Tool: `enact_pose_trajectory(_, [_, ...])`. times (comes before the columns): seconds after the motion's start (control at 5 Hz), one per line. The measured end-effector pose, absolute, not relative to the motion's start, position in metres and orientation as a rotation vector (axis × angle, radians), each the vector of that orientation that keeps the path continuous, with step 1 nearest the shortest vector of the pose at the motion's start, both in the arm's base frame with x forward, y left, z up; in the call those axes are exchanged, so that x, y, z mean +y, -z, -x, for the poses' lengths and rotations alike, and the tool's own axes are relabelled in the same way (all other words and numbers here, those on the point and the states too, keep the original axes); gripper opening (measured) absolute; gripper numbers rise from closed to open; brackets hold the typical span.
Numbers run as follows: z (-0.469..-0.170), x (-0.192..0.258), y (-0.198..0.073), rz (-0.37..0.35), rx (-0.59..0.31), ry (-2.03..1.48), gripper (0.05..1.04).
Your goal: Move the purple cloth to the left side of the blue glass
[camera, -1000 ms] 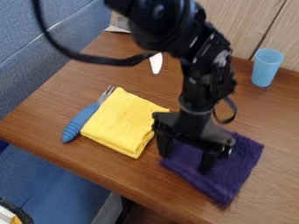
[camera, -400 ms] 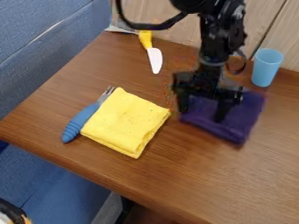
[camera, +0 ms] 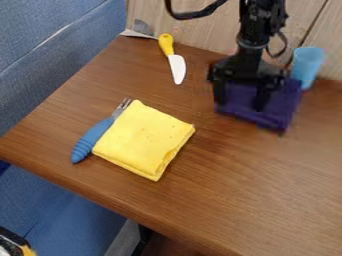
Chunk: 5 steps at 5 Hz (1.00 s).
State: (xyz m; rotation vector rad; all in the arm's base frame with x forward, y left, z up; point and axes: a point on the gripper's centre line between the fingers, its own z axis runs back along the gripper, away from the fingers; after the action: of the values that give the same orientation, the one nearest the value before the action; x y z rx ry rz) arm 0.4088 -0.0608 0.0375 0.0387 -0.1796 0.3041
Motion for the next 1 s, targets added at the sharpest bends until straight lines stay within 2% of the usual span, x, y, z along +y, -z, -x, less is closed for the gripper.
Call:
enact_pose_trajectory(0.2, [-0.4306, -0.0481, -0.0406, -0.047, -0.208, -0.361, 1.001])
enact_pose_trajectory(1.0, [-0.4242, -0.0439, -0.0485, -0.064, -0.207, -0.370, 1.000])
